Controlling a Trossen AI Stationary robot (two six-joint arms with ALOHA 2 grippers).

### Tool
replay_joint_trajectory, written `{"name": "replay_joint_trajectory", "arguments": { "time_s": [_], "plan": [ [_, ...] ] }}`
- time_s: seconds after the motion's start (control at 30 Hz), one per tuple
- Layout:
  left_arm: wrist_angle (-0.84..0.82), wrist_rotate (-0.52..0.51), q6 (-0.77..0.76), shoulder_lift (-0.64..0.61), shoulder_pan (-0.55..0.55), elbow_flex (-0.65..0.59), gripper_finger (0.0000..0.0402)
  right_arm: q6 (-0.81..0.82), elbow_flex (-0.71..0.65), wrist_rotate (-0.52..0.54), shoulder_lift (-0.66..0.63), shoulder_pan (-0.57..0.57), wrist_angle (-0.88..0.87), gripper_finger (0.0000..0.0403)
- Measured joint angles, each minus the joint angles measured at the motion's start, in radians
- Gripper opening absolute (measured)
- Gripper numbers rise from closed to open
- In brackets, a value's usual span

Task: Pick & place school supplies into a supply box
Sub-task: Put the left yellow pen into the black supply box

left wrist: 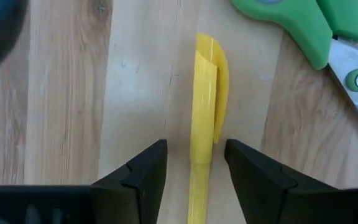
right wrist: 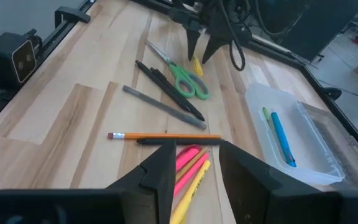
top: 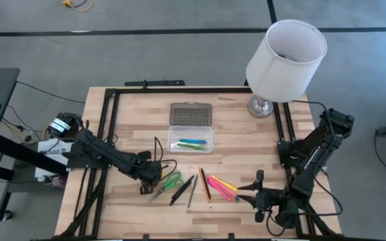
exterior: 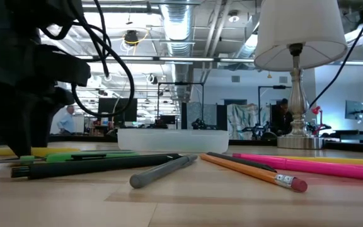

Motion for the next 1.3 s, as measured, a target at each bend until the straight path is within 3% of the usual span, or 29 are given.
{"name": "replay_joint_trajectory", "arguments": {
  "time_s": [0.2,0.63,0.93,1.03,1.3],
  "plan": [
    [0.004,0.021,0.013,0.001,0.015,0.000,0.0158,0.000,0.000,0.000,0.018,-0.007,-0.006,0.0118],
    [0.014,0.024,-0.023,0.003,0.018,0.000,0.0058,-0.001,0.000,0.000,0.018,-0.005,-0.005,0.0118],
    [0.007,0.019,-0.029,-0.001,0.018,0.001,0.0042,-0.002,0.000,0.001,0.018,-0.005,-0.003,0.0118],
    [0.004,-0.003,-0.030,-0.015,0.012,0.000,0.0041,-0.002,0.000,0.001,0.018,-0.005,-0.003,0.0118],
    [-0.070,-0.176,0.005,-0.035,-0.019,0.079,0.0034,-0.002,0.000,0.001,0.018,-0.005,-0.003,0.0118]
  ]
}}
